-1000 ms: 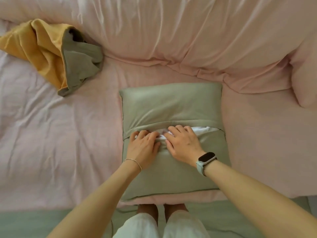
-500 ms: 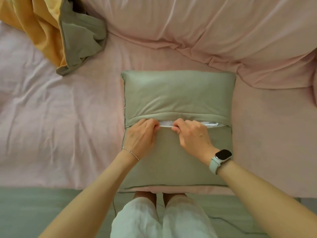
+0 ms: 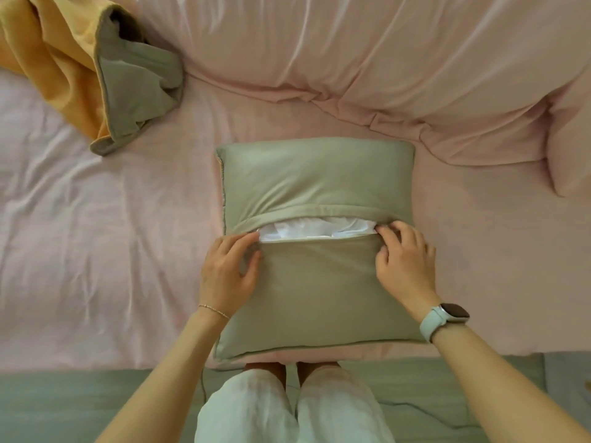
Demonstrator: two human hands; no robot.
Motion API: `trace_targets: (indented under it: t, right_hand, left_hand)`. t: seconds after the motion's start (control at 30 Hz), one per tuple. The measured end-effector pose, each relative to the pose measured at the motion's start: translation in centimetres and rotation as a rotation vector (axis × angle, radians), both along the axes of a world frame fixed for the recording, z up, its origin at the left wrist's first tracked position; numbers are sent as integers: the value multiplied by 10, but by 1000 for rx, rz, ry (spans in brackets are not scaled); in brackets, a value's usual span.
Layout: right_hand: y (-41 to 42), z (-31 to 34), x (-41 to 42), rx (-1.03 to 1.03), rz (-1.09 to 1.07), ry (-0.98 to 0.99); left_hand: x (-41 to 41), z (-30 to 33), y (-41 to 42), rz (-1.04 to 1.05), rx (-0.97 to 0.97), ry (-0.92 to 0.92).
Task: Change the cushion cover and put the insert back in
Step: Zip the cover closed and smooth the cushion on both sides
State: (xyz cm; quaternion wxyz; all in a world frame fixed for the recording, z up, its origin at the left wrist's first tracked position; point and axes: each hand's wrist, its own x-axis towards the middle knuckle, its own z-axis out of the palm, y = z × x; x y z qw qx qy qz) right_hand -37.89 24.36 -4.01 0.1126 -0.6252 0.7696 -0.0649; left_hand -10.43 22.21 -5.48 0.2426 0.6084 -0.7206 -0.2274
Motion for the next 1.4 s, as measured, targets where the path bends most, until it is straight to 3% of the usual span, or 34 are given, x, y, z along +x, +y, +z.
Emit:
trace_targets:
  t: [0.1, 0.17, 0.23, 0.33, 0.43, 0.6, 0.7, 0.93, 1.2, 1.33, 1.4]
  right_hand:
    - [-17, 14, 31, -139, 22, -2]
    - [-25, 22, 66, -262, 161, -118]
    - [-29, 23, 108, -297, 347, -250]
    - [-35, 11, 156, -164, 498, -214]
    - [-40, -4, 171, -31, 422, -93]
    - [-37, -13, 169, -50, 397, -37]
    - [-35, -15, 168, -95, 409, -53]
    - [-40, -2, 182, -143, 118, -71]
    - [-42, 25, 179, -205, -127, -239]
    - [-51, 38, 175, -103, -260, -330]
    - [-50, 41, 174, -171, -235, -309]
  left_hand:
    - [3, 4, 4, 302, 114, 220]
    - [7, 2, 3, 500, 191, 285]
    - [13, -1, 0, 559, 236, 286]
    - [20, -11, -9, 434, 231, 246]
    - [20, -22, -22, 267, 166, 186]
    - [30, -34, -42, 16, -8, -9]
    - [34, -37, -47, -31, -94, -101]
    - [22, -5, -56, 229, 404, 371]
    - [18, 25, -62, 123, 581, 634]
    - [8, 34, -66, 119, 564, 627]
    - [3, 38, -64, 138, 536, 612]
